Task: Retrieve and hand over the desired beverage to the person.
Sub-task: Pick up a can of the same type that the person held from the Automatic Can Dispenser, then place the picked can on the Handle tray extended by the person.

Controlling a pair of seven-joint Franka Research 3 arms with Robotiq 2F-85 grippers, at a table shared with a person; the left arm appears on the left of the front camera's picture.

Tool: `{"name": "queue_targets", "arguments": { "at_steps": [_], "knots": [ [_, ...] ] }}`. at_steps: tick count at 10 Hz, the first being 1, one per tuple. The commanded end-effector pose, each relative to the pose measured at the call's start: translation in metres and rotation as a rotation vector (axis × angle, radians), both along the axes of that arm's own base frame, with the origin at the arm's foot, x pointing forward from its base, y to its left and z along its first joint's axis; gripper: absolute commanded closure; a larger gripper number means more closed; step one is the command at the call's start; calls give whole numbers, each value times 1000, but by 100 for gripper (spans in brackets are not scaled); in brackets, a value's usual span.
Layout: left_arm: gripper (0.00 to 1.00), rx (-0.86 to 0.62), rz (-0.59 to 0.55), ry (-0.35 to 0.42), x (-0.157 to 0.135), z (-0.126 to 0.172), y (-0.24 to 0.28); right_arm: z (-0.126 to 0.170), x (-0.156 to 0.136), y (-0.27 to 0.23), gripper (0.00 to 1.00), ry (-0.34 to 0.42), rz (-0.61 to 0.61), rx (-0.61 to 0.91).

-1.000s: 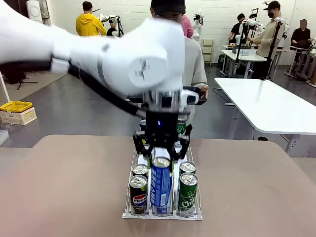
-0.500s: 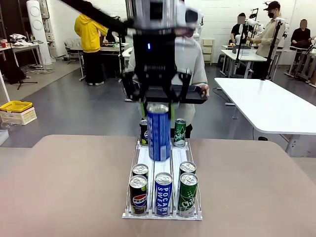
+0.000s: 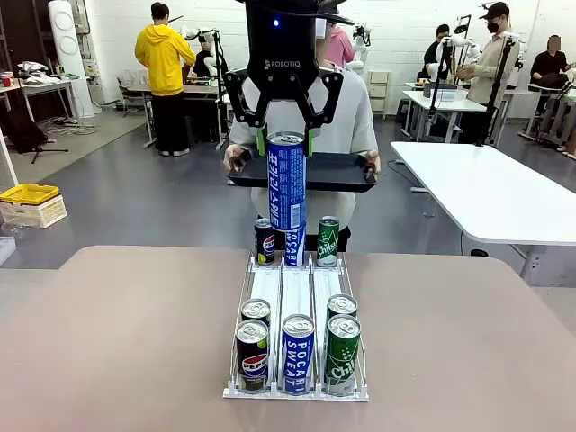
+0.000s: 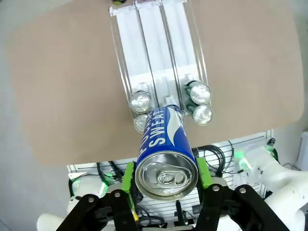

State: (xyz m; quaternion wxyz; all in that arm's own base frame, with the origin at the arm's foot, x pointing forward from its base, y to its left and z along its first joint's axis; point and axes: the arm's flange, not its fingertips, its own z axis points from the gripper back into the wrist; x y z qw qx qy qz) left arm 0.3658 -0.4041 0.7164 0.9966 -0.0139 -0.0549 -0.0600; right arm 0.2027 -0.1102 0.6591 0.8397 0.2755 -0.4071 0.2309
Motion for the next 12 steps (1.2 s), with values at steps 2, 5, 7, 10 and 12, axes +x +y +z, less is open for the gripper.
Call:
{"name": "queue_targets", "arguments": {
  "at_steps": [2, 5, 7, 10, 12],
  "knots": [
    [98, 16, 1, -26, 22, 14, -18, -1, 1, 2, 0, -10, 33, 18],
    [98, 9, -5, 1, 24, -5, -11, -1, 1, 2, 0, -10, 33, 18],
    [98, 9, -5, 1, 24, -5, -11, -1, 1, 2, 0, -10, 33, 18],
    [98, 9, -5, 1, 24, -5, -11, -1, 1, 2, 0, -10, 33, 18],
    [98, 9, -5, 1, 24, -5, -11, -1, 1, 2, 0, -10, 33, 18]
  ]
}}
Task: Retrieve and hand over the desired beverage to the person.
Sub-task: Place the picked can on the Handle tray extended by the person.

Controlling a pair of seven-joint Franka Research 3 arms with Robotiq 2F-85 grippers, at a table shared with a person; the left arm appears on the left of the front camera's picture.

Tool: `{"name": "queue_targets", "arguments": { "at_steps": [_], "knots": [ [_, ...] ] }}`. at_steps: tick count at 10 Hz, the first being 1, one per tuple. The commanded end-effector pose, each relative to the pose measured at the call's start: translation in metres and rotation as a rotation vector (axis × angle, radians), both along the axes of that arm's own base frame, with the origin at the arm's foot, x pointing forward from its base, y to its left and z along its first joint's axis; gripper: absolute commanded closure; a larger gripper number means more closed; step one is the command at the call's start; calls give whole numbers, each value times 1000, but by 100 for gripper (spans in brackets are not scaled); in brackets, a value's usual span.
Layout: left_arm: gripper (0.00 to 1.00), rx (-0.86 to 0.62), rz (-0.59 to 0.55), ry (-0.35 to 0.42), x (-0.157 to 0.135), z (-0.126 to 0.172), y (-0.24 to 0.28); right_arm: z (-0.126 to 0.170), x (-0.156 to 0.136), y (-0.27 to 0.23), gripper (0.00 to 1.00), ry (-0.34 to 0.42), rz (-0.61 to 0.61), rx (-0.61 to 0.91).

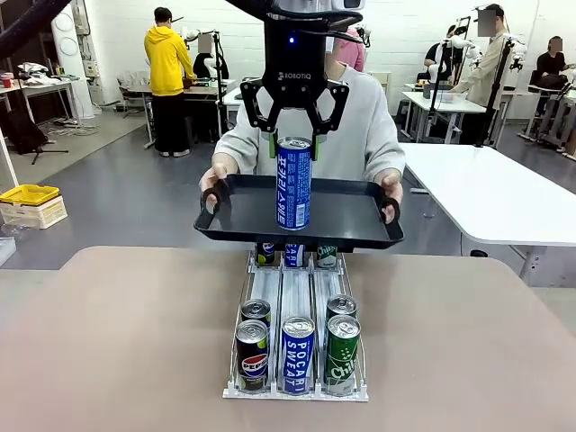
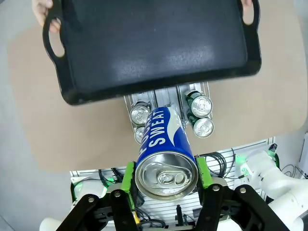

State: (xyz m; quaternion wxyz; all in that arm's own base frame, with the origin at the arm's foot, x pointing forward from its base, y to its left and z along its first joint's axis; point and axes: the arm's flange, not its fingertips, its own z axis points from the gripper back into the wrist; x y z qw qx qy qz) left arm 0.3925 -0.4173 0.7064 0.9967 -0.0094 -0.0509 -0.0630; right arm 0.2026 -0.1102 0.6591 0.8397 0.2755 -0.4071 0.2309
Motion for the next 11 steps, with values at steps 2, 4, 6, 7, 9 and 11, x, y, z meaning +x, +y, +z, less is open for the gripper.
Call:
{"name": "queue_targets", "arguments": {
  "at_steps": [2, 4, 6, 7, 9, 11],
  "knots": [
    [98, -1, 1, -7, -3, 5, 2, -1, 1, 2, 0, -10, 33, 18],
    [98, -1, 1, -7, -3, 5, 2, -1, 1, 2, 0, -10, 33, 18],
    [42, 0, 0, 0, 0, 0, 0, -1, 1, 2, 0, -10, 33, 18],
    [42, 19, -17, -17, 16, 1, 6, -1, 1, 2, 0, -10, 33, 18],
    [42, 3, -24, -19, 49, 8, 15, -1, 1, 2, 0, -10, 33, 18],
    [42, -2, -21, -4, 76, 13, 28, -1, 1, 2, 0, -10, 33, 18]
  ]
}}
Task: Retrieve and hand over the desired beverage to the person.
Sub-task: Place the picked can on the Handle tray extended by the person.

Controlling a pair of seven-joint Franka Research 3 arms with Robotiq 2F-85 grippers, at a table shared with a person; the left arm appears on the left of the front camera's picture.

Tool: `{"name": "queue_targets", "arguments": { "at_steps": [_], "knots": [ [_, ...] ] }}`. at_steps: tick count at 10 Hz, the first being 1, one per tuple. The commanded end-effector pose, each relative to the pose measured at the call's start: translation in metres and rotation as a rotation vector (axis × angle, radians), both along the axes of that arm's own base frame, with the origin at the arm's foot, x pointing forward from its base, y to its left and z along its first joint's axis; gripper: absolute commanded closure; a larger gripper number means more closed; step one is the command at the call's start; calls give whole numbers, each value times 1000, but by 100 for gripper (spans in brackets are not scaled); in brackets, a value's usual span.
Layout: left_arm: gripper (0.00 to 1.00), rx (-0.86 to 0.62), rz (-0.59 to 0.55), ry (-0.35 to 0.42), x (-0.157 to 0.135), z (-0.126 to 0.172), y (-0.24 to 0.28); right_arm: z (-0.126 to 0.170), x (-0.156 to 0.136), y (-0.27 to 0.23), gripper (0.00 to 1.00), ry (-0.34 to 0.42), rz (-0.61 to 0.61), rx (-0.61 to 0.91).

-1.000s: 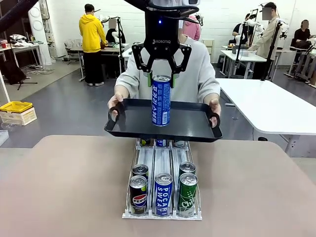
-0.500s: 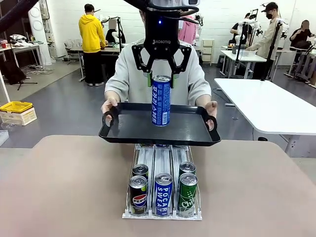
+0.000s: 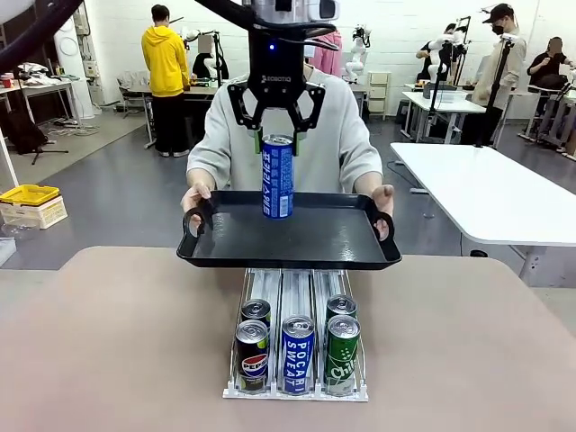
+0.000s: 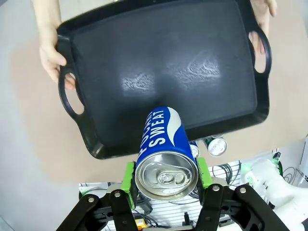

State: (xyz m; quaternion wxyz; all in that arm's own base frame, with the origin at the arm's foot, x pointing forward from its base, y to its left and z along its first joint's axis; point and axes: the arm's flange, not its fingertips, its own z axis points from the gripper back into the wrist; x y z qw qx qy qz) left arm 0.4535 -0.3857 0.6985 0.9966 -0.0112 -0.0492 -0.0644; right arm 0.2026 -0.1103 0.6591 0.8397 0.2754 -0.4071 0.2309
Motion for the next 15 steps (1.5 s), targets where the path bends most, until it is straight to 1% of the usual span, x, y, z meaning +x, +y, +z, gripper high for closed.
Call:
{"name": "queue_targets", "arguments": {
  "at_steps": [1, 3, 5, 7, 9, 10, 12, 14, 15],
  "knots": [
    [42, -30, 5, 27, 33, 19, 6, -1, 1, 2, 0, -10, 33, 18],
    [42, -71, 17, 52, 61, 13, 18, -1, 1, 2, 0, -10, 33, 18],
    [42, -69, 36, 86, 76, 6, 25, -1, 1, 2, 0, -10, 33, 18],
    [42, -61, 37, 107, 80, -4, 21, -1, 1, 2, 0, -10, 33, 18],
    [42, -17, 41, 123, 91, -11, 19, -1, 1, 2, 0, -10, 33, 18],
    [42, -7, 49, 128, 90, -19, 18, -1, 1, 2, 0, -10, 33, 18],
    [42, 13, 49, 155, 98, -31, 15, -1, 1, 2, 0, -10, 33, 18],
    [42, 4, 49, 162, 96, -44, 10, -1, 1, 2, 0, -10, 33, 18],
    [42, 11, 47, 162, 99, -45, 11, -1, 1, 2, 0, -10, 33, 18]
  ]
}}
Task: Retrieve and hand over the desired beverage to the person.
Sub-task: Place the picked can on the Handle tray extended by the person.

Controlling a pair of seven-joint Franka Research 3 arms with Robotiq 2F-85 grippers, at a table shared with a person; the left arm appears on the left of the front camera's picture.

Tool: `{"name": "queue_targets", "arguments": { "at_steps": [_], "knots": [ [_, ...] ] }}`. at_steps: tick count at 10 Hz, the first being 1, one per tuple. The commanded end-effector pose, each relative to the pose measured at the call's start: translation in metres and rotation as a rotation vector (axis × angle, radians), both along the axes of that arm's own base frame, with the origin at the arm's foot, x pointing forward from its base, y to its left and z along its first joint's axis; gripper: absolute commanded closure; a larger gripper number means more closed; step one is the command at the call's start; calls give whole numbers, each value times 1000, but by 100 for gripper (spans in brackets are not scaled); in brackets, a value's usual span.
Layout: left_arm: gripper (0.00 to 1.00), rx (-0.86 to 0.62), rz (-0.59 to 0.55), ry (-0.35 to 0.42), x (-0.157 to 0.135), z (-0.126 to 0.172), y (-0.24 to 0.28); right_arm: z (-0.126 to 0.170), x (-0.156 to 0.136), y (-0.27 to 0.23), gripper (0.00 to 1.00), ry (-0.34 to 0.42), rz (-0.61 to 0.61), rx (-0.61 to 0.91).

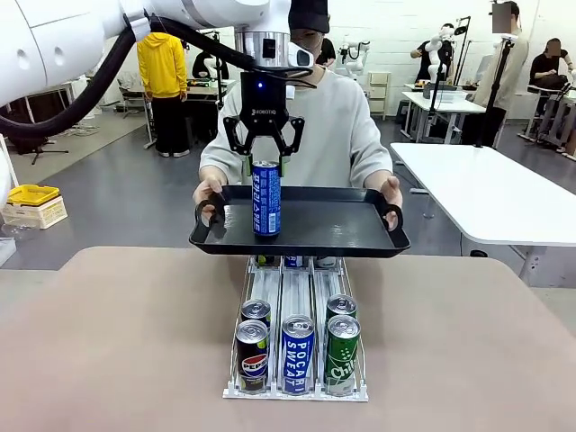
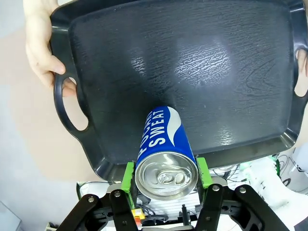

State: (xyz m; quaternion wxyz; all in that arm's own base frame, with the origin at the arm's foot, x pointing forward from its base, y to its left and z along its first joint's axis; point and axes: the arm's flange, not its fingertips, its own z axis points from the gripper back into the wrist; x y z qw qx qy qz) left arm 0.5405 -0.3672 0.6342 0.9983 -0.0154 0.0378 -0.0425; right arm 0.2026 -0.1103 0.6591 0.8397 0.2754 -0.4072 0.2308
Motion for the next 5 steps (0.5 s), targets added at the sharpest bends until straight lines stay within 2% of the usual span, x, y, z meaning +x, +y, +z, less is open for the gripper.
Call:
{"name": "queue_targets", "arguments": {
  "at_steps": [1, 5],
  "knots": [
    [42, 14, 4, -12, 11, 18, -8, -1, 1, 2, 0, -10, 33, 18],
    [42, 33, -4, -11, 8, 14, -7, -1, 1, 2, 0, -10, 33, 18]
  ]
}}
